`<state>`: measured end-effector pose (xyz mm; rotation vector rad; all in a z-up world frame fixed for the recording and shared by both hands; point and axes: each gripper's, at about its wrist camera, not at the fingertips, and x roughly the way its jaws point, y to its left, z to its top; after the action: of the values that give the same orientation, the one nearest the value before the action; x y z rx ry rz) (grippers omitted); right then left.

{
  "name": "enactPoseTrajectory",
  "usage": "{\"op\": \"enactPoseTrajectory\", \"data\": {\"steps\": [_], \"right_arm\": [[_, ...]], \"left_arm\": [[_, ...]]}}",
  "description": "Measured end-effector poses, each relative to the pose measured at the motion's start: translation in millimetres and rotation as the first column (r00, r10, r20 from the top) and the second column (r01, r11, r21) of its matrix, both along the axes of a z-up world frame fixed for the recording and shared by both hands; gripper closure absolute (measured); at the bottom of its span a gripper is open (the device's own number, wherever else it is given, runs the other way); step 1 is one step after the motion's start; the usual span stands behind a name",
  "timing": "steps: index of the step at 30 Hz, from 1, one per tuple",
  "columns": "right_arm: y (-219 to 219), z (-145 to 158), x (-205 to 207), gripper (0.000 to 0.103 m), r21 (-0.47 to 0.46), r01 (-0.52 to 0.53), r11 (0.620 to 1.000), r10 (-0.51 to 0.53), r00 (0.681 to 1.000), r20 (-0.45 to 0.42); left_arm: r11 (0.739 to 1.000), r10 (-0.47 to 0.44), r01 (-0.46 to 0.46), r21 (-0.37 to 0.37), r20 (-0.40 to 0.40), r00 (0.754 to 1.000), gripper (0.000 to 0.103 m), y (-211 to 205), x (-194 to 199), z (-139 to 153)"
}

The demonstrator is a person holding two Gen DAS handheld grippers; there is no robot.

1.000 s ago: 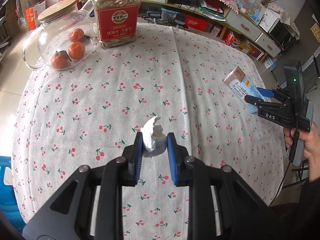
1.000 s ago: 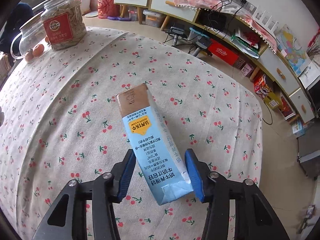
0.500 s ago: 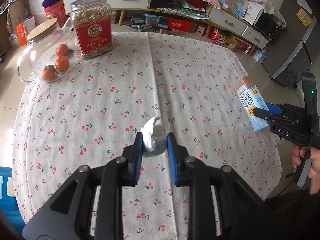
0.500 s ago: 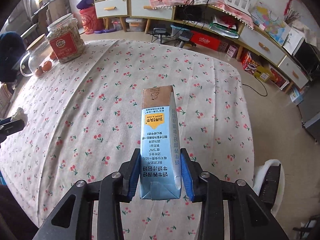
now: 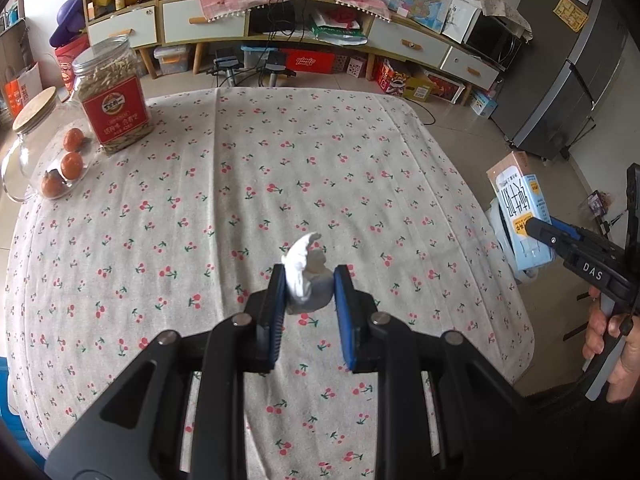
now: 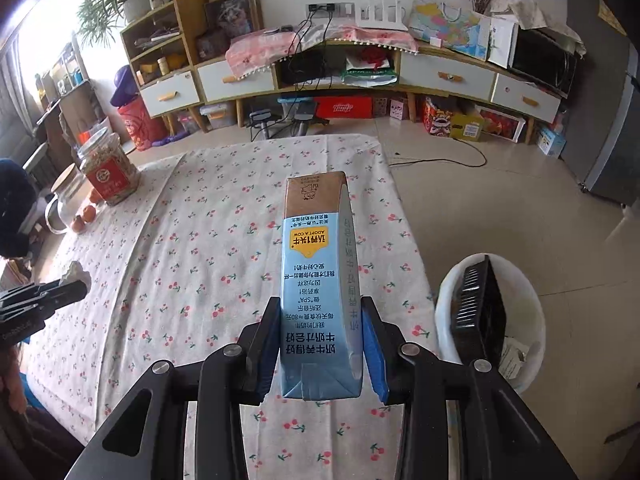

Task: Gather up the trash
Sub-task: 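Drop the milk carton into the white bucket with the right tool while the left tool drops the tissue there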

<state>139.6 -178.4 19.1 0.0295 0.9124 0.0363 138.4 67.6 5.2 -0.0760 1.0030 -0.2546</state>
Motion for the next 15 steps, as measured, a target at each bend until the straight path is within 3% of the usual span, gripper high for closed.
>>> {"op": "enactPoseTrajectory", "data": {"steps": [9,15], "right_arm": [[-130,2,-35,0.065,-0.007,0.262,0.965,-0.262,0.965,0.007],[-190,-16,-53,0.065,0.015,0.345,0.939,-0.344,0.938,-0.034]], "left_arm": [[0.997,-0.08,0.08,0.02,-0.006,0.997,0.078,-62,-1,-9],[0.986,-0.157,0.157,0.05,-0.004,0.988,0.078,-100,-13,-14]]}}
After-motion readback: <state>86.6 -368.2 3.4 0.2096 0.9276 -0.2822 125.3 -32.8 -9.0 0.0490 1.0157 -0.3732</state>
